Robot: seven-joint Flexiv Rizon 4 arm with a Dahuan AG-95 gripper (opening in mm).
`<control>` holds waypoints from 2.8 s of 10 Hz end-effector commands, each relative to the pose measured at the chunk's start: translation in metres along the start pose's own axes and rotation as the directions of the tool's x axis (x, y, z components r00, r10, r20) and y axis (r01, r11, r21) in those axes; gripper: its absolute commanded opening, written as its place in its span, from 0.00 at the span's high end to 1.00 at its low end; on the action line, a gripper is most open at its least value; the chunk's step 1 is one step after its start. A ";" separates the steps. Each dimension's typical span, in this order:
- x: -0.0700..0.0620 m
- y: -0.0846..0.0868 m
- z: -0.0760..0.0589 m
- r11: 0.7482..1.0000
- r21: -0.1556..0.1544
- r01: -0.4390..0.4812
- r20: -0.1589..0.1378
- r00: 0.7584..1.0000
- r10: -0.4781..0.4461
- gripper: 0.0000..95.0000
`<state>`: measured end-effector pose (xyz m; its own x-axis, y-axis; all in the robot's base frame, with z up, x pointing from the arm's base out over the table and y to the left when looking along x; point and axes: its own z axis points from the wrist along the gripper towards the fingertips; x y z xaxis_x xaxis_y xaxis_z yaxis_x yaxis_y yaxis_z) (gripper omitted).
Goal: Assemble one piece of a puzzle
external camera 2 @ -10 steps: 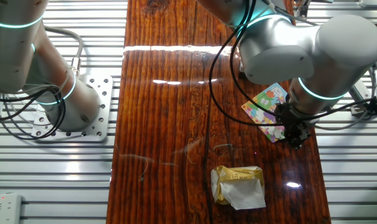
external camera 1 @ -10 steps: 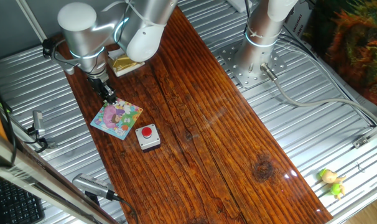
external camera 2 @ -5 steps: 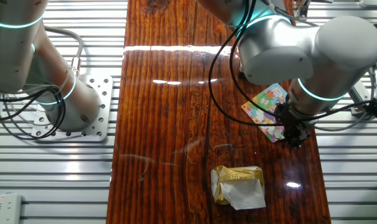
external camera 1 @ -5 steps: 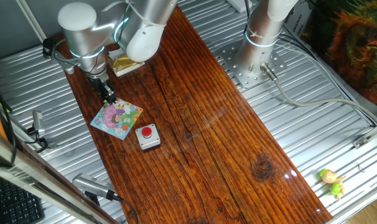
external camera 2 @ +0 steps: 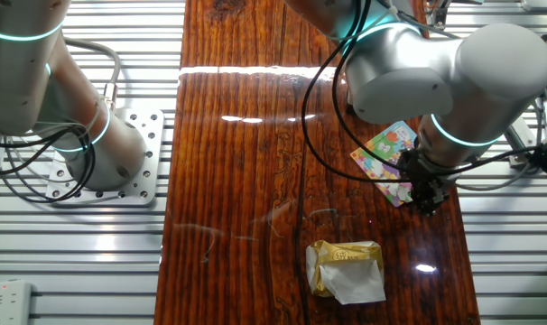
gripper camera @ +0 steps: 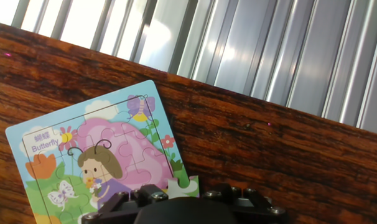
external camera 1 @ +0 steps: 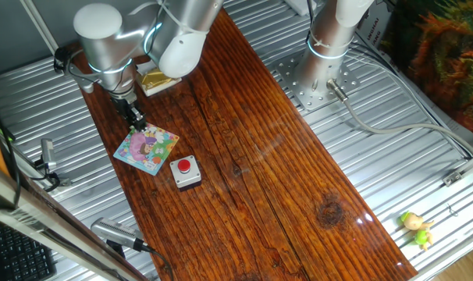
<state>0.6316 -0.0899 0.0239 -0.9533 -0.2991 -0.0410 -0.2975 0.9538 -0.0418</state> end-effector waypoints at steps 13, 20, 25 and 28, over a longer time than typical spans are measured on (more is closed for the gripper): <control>0.002 0.004 0.005 1.000 0.000 -0.020 0.007 1.000 0.020 0.40; 0.003 0.004 0.007 1.000 0.000 -0.023 0.006 1.000 0.023 0.40; 0.003 0.004 0.007 1.000 -0.006 -0.004 0.004 1.000 0.004 0.40; 0.003 0.004 0.009 1.000 -0.013 0.006 0.005 1.000 -0.006 0.40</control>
<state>0.6283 -0.0879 0.0147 -0.9503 -0.3080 -0.0463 -0.3069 0.9513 -0.0292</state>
